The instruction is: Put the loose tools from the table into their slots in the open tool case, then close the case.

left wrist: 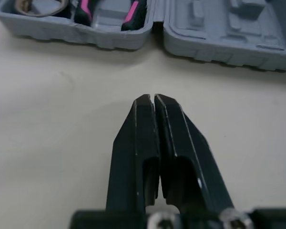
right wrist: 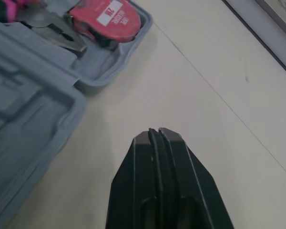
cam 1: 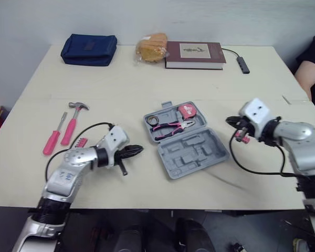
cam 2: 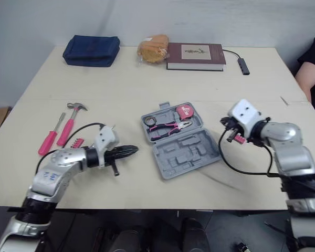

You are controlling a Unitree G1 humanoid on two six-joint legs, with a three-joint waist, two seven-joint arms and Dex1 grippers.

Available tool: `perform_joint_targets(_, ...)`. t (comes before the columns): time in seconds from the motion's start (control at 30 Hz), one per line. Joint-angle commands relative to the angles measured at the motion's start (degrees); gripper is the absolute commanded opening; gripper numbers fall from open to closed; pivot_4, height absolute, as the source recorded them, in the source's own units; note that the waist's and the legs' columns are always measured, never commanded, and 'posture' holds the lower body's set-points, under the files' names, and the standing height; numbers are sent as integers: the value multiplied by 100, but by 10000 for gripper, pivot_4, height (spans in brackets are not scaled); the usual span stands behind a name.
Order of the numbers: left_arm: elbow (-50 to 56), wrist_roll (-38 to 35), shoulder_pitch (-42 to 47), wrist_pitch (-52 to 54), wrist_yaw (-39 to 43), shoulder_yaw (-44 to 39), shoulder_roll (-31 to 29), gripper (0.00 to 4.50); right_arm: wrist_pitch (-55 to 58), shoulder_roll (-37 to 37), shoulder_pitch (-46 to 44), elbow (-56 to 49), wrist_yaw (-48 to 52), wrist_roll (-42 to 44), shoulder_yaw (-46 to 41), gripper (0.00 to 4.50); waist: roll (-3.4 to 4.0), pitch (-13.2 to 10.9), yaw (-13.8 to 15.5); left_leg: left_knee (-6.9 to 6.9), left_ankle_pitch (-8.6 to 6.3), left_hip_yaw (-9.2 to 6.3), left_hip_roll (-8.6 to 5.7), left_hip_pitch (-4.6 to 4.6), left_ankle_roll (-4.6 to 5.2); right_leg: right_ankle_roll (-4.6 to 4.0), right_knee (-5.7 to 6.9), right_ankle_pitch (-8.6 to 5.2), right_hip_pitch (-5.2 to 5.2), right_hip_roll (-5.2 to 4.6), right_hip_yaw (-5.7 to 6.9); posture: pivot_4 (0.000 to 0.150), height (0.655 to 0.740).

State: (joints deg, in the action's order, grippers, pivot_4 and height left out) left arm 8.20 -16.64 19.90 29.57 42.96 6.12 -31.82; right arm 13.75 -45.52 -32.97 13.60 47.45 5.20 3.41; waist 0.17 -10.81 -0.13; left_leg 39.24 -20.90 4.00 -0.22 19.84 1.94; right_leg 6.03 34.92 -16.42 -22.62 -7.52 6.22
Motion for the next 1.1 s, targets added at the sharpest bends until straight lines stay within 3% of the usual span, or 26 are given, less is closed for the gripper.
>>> perform_joint_targets(0.03, 127, 160, 14, 175, -275, 118, 140, 547, -539, 257, -454, 968, -74, -324, 154, 0, 0, 0, -2, 0, 0, -6, 1, 2, -1, 0, -3, 0, 0, 0, 3, 1500, 7400)
perform_joint_targets(0.27, 180, 255, -11, 354, -427, 292, 367, 547, -1292, 700, -1181, 2484, 70, -723, 447, 0, 1, 0, 1, 21, 5, -29, -8, 47, 5, 3, -4, 1, -20, 7, 32, 1500, 7400)
perform_joint_targets(0.47, 113, 294, -1, 263, -428, 350, 515, 547, -1460, 818, -1270, 2624, 429, -732, 516, 0, 1, 0, -8, 42, 4, -40, -5, 45, 5, 2, 8, 1, -9, 4, 33, 1500, 7400)
perform_joint_targets(0.67, -460, 797, 285, -202, -649, 685, 830, 547, -1052, 737, -622, 1448, 859, -384, 371, 0, 1, 0, 18, 46, 4, -48, -5, 46, 4, 3, 6, 1, -5, 5, 41, 1500, 7400)
perform_joint_targets(0.8, -624, 752, 378, -263, -553, 660, 971, 547, -596, 670, -52, 565, 870, -301, 280, 0, 3, 2, 27, 50, 3, -50, -6, 46, 3, 3, 8, 2, 0, 4, 44, 1500, 7400)
perform_joint_targets(1.1, -1174, 851, 773, -677, 240, 736, 678, 547, 381, 552, 1465, -1745, 478, -62, -113, 0, 4, 2, 108, 59, 1, -58, -6, 44, -1, 3, 8, 2, 5, 7, 48, 1500, 7400)
